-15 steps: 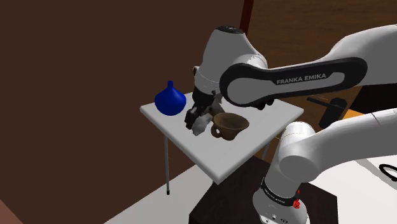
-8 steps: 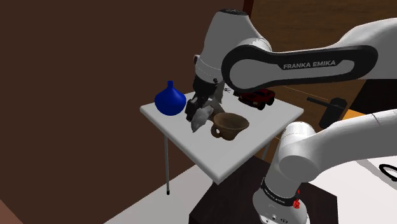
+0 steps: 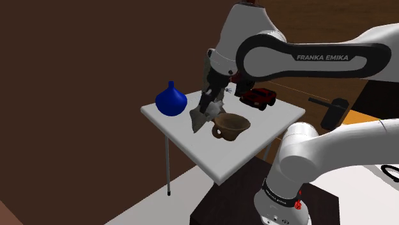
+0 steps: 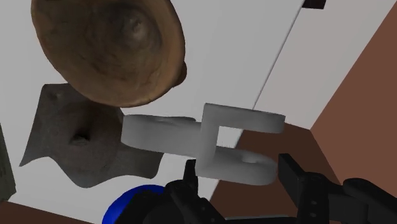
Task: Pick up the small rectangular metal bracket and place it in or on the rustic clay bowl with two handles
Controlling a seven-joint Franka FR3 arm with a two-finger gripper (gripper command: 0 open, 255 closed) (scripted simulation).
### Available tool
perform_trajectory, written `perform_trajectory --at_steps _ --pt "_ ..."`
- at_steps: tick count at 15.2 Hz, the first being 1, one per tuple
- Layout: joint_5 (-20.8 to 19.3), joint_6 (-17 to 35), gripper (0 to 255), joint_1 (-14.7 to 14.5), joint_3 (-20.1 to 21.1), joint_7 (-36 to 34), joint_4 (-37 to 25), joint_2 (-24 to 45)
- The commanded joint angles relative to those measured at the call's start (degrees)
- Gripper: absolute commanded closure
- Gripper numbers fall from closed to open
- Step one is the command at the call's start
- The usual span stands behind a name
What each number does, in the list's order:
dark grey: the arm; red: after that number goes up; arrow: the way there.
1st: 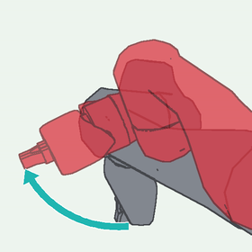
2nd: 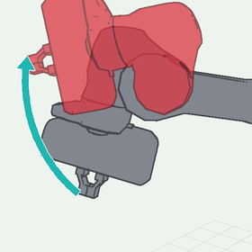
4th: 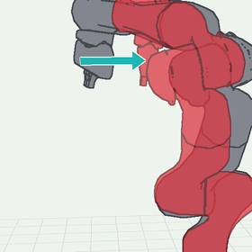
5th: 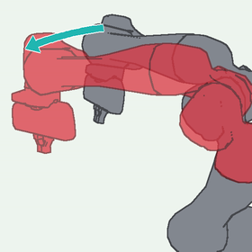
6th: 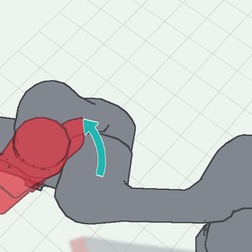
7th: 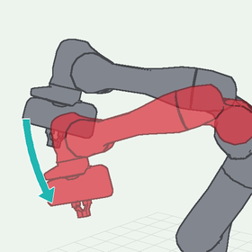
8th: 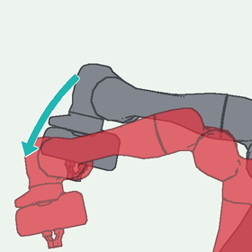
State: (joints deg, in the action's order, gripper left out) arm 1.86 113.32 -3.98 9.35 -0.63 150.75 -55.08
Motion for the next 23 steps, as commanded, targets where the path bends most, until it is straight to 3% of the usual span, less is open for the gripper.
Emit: perform_trajectory --at_steps 1,8,23 --pt "-1.46 -1.8 255 0.84 -3.07 2.92 0.85 -2.73" --pt "-7.45 -6.21 255 4.84 -13.37 12.52 2.71 -9.45" --pt "-8.55 4.2 255 5.59 -14.29 12.25 15.82 -12.14"
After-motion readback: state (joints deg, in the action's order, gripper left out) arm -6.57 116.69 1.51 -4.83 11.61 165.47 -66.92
